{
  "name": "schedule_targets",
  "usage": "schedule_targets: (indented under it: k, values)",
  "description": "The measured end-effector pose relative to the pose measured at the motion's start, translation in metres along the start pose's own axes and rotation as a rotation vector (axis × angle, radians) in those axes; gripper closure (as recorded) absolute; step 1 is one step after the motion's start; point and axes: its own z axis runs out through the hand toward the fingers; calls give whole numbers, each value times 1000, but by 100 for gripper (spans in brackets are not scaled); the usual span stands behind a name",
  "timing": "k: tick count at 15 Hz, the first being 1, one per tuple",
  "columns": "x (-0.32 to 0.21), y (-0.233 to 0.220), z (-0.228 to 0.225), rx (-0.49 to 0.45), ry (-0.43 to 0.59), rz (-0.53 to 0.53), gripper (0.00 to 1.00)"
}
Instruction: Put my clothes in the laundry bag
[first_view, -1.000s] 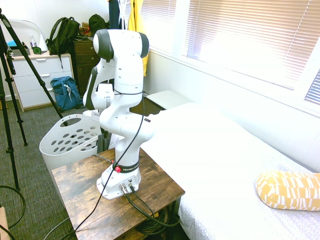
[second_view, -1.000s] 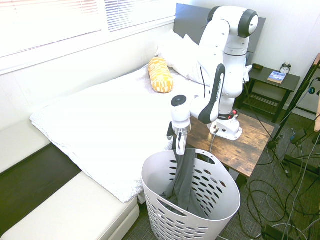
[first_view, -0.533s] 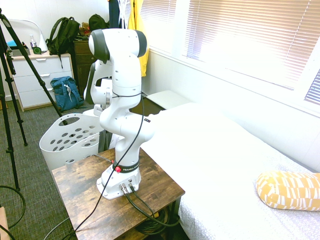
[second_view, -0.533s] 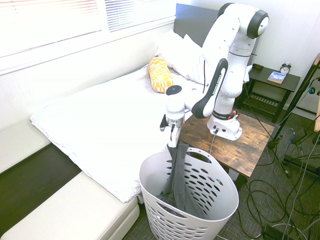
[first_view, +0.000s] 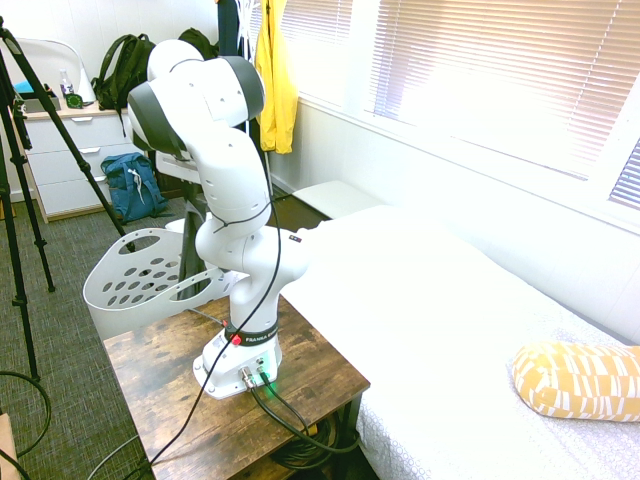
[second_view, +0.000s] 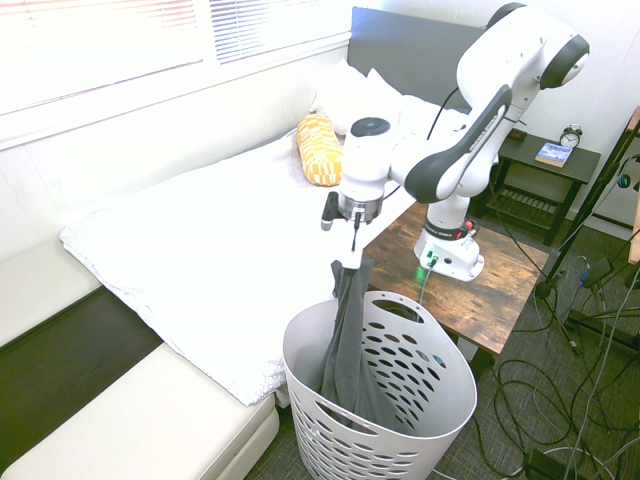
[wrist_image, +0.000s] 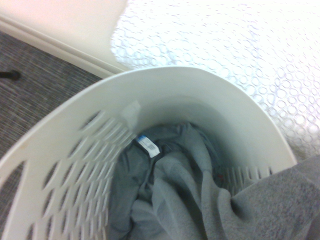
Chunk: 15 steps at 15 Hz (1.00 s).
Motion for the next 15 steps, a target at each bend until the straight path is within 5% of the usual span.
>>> schedule_targets:
  k: [2, 3, 8, 15]
  values:
    - [-51, -5, -22, 19, 27, -53, 100]
    - [-74, -4, -21, 15, 32, -76, 0]
    - [-98, 0, 16, -73, 11, -113, 0]
    - [-70, -13, 14, -67, 13, -60, 0]
